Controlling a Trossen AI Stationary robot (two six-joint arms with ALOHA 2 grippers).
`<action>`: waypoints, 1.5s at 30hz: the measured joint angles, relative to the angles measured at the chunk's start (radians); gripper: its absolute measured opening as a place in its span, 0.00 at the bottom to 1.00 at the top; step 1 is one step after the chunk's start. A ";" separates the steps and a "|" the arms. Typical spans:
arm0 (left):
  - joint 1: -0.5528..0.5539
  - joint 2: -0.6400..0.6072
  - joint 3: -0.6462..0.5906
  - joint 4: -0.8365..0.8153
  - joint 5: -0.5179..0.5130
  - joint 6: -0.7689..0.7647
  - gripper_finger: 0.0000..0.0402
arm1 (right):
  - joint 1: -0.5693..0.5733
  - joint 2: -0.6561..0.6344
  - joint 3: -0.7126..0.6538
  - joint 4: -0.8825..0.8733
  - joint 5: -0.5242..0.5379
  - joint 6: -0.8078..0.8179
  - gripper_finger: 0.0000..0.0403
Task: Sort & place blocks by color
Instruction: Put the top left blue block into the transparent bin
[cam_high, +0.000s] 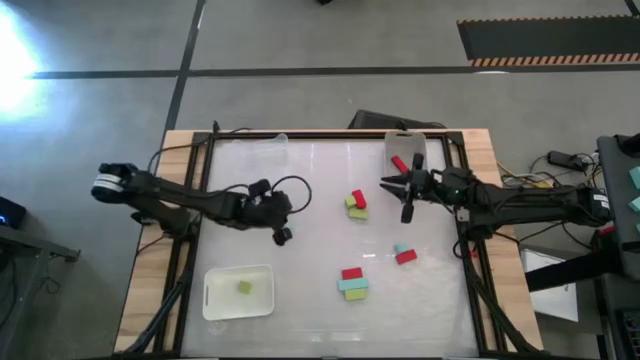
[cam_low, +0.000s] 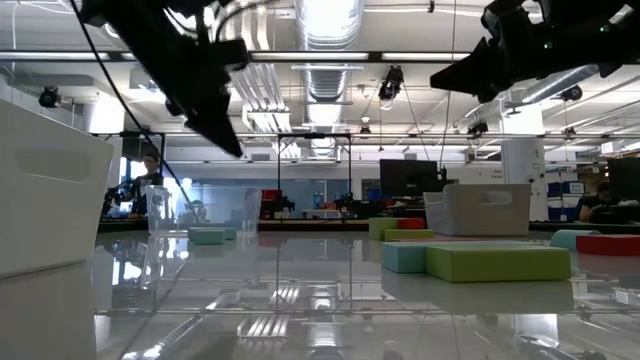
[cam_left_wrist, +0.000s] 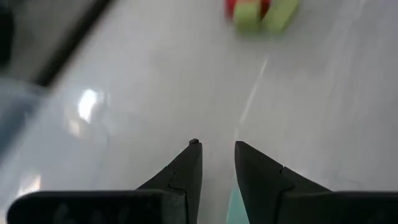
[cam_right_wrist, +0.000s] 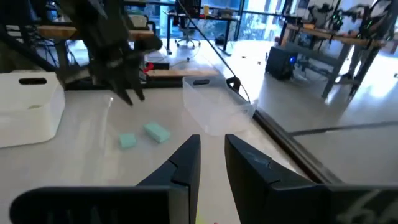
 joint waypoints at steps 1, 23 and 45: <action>0.013 0.018 0.014 -0.041 0.023 -0.031 0.20 | 0.000 -0.003 0.004 -0.002 0.000 -0.013 0.16; 0.181 0.106 0.016 -0.143 0.289 0.166 0.26 | 0.000 -0.074 0.051 -0.076 0.000 -0.131 0.15; 0.225 0.108 -0.131 0.102 0.197 0.190 0.46 | 0.000 -0.077 0.050 -0.092 0.000 -0.122 0.15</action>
